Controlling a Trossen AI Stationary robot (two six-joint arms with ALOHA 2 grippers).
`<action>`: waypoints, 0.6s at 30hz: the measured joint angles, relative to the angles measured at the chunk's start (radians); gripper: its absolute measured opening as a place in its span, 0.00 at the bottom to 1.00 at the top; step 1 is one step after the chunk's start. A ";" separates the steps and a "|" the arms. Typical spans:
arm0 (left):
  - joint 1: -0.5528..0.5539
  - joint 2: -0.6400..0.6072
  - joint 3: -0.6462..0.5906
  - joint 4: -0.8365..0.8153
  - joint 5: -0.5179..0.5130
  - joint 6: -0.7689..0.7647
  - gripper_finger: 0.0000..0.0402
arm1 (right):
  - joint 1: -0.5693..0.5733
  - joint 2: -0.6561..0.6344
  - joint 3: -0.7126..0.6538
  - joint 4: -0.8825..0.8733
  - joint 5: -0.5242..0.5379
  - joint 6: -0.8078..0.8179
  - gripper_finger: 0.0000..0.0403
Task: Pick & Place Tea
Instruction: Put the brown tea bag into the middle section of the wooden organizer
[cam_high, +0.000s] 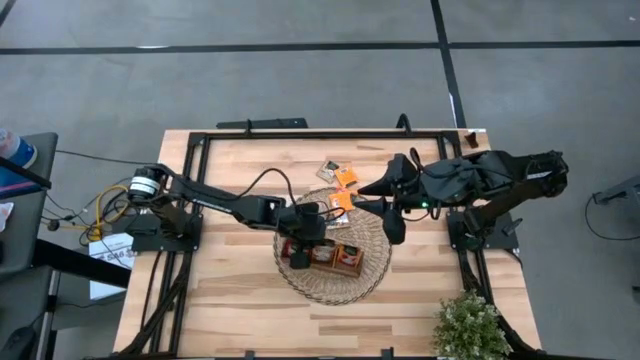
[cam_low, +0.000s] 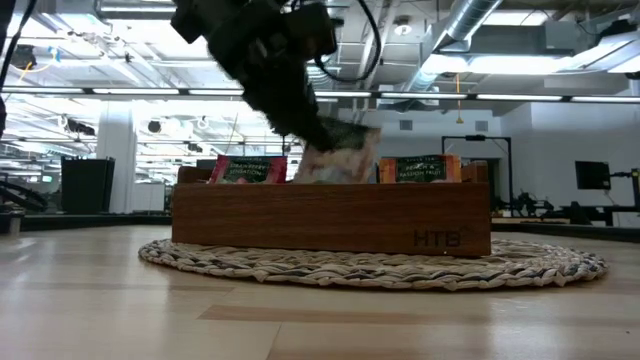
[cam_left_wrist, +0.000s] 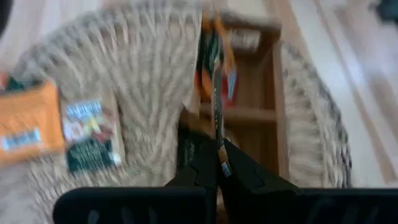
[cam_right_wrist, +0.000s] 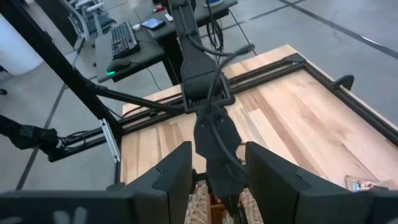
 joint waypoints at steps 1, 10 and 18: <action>0.000 0.007 0.000 -0.010 0.000 -0.003 0.00 | 0.000 0.000 0.000 0.000 0.000 0.000 0.36; -0.011 0.020 0.000 0.003 -0.006 -0.004 0.00 | -0.009 0.000 0.000 -0.002 0.000 0.000 0.34; -0.011 0.023 0.000 0.000 -0.047 -0.010 0.00 | -0.011 0.000 0.000 -0.002 0.000 -0.010 0.36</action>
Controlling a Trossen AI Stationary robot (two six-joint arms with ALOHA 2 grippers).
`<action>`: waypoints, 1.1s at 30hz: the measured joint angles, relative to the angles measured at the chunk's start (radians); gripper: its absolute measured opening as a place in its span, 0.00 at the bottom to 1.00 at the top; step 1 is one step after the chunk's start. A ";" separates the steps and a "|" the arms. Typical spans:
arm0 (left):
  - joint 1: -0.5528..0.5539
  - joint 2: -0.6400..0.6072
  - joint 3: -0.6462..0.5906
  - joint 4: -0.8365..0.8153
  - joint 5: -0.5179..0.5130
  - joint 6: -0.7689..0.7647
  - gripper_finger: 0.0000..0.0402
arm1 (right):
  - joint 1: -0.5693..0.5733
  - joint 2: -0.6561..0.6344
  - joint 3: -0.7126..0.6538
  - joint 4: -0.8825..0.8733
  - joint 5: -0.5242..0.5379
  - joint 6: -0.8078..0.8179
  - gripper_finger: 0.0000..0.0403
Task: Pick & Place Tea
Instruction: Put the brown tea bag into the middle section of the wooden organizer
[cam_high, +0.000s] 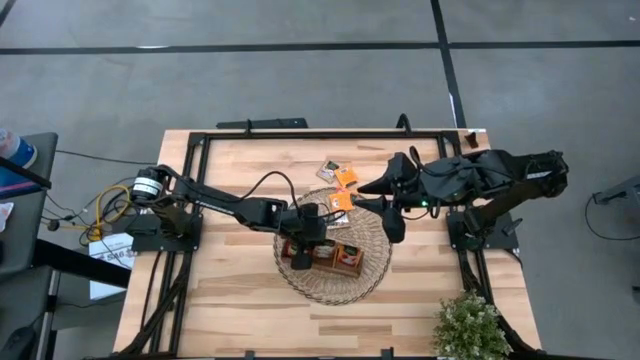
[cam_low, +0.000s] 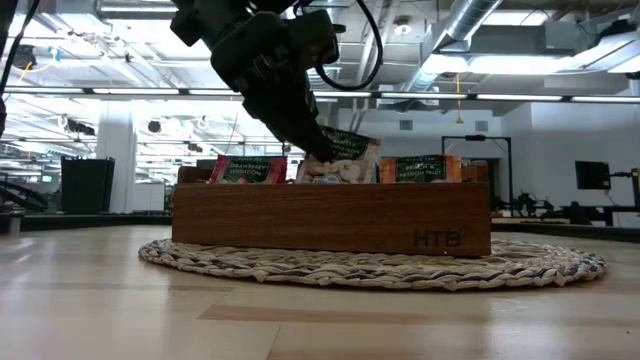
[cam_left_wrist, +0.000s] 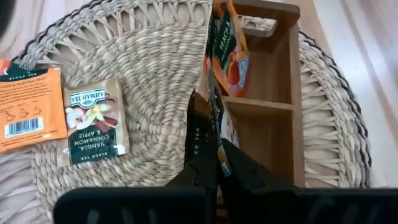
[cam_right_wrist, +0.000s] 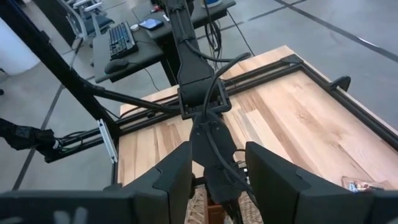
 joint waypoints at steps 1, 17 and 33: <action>0.000 0.000 0.000 0.000 0.005 0.000 0.00 | 0.000 0.000 0.000 0.000 0.000 -0.001 0.36; 0.000 0.000 0.000 -0.001 0.041 -0.063 0.01 | 0.000 0.000 0.000 0.000 0.000 -0.018 0.36; -0.002 -0.011 0.000 0.021 0.038 -0.128 0.35 | 0.001 0.000 0.000 0.011 0.000 -0.018 0.35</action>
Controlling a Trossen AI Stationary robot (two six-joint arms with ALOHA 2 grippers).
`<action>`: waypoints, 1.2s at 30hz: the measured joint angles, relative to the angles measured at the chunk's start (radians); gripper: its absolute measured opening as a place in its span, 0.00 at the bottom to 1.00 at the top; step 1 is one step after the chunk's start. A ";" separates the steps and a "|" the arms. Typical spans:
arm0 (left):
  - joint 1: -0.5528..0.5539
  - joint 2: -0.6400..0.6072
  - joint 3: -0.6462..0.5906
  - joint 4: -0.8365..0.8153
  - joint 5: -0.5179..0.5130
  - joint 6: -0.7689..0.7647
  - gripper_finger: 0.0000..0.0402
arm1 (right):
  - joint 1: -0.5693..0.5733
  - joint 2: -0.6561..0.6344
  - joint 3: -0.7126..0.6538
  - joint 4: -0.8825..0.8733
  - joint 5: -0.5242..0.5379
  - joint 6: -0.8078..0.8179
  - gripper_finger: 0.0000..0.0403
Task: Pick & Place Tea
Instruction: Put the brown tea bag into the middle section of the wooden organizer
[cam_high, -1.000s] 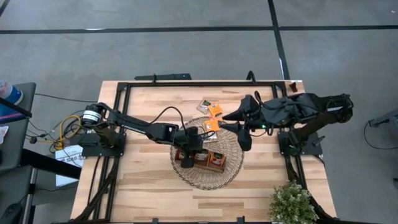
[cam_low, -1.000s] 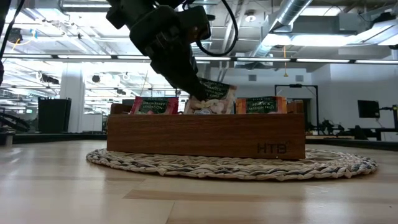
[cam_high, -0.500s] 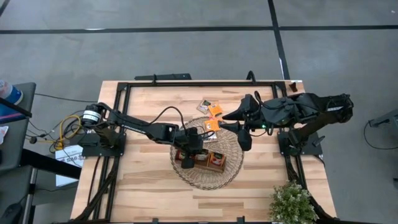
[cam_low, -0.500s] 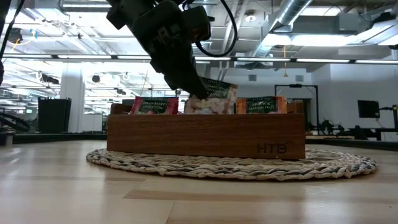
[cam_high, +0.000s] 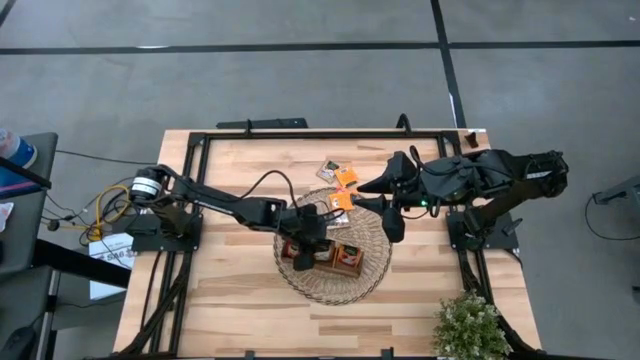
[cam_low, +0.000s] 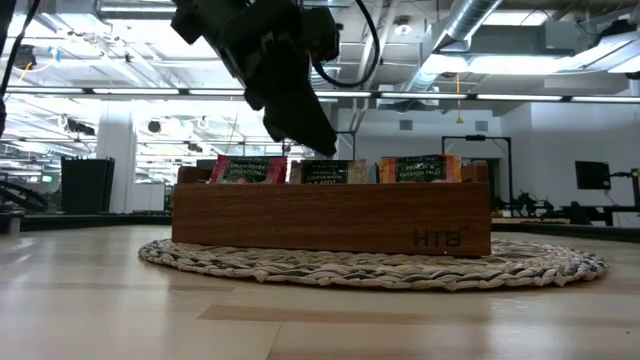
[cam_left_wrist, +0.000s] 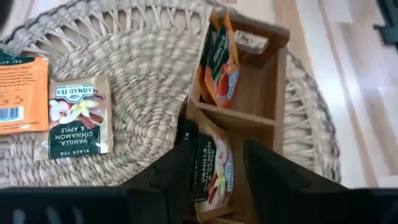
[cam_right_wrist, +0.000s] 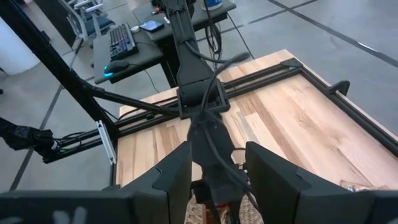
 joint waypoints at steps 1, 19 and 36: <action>0.000 -0.009 0.000 -0.001 -0.005 -0.004 0.36 | 0.003 0.000 0.000 0.000 0.000 0.000 0.35; 0.107 -0.311 0.012 -0.180 -0.062 -0.211 0.38 | 0.063 0.031 0.002 -0.023 0.005 0.006 0.34; 0.451 -0.155 0.331 -0.466 0.048 -0.204 0.38 | 0.089 0.155 0.000 0.024 0.030 0.016 0.33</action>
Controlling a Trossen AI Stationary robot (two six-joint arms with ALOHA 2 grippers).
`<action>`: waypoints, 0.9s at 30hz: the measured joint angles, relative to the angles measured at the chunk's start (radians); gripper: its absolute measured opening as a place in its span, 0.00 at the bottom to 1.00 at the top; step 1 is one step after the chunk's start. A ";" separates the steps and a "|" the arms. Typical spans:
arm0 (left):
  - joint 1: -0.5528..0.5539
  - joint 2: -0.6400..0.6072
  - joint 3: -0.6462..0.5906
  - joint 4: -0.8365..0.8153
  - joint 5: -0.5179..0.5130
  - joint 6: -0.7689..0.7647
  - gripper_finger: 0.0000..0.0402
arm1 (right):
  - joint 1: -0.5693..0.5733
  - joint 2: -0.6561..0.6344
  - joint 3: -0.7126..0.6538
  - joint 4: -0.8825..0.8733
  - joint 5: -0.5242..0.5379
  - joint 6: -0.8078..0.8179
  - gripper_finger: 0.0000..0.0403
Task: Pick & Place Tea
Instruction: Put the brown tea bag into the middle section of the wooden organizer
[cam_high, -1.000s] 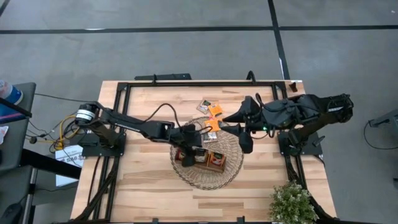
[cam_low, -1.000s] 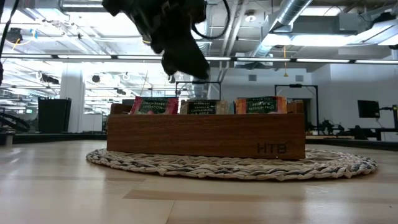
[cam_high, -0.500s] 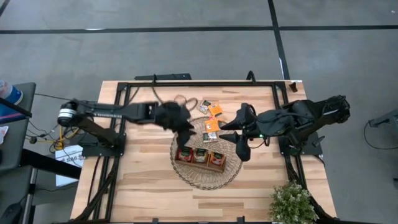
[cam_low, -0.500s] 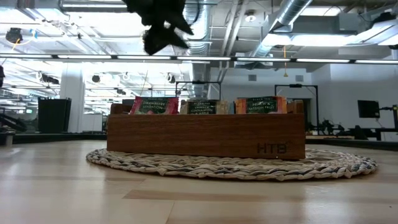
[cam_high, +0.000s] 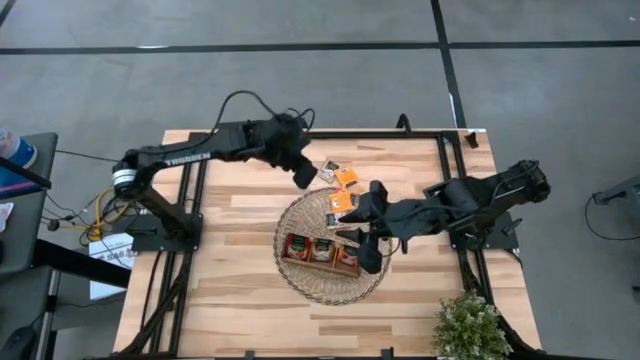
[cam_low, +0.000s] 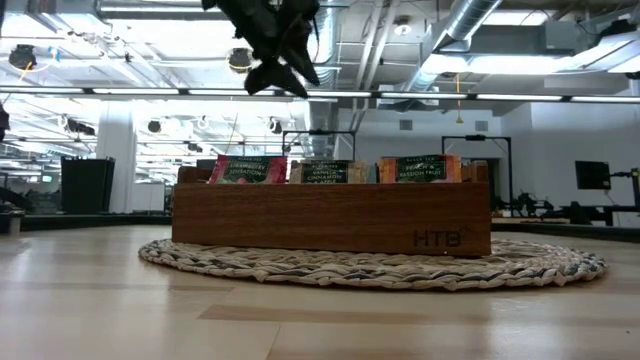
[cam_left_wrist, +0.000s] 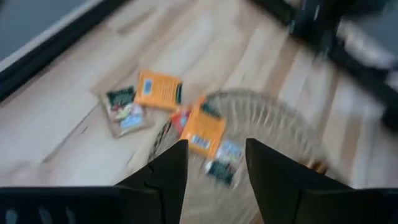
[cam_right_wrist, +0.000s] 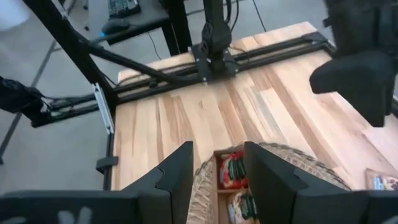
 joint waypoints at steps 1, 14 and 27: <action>0.011 0.019 0.020 -0.032 0.023 0.056 0.38 | -0.002 0.003 0.000 -0.006 -0.002 0.001 0.33; 0.039 0.207 0.071 -0.175 -0.004 0.834 0.37 | -0.038 0.011 0.000 0.018 -0.003 0.079 0.32; 0.148 0.315 0.071 0.001 0.132 0.876 0.35 | -0.152 0.010 0.000 0.068 -0.038 0.091 0.32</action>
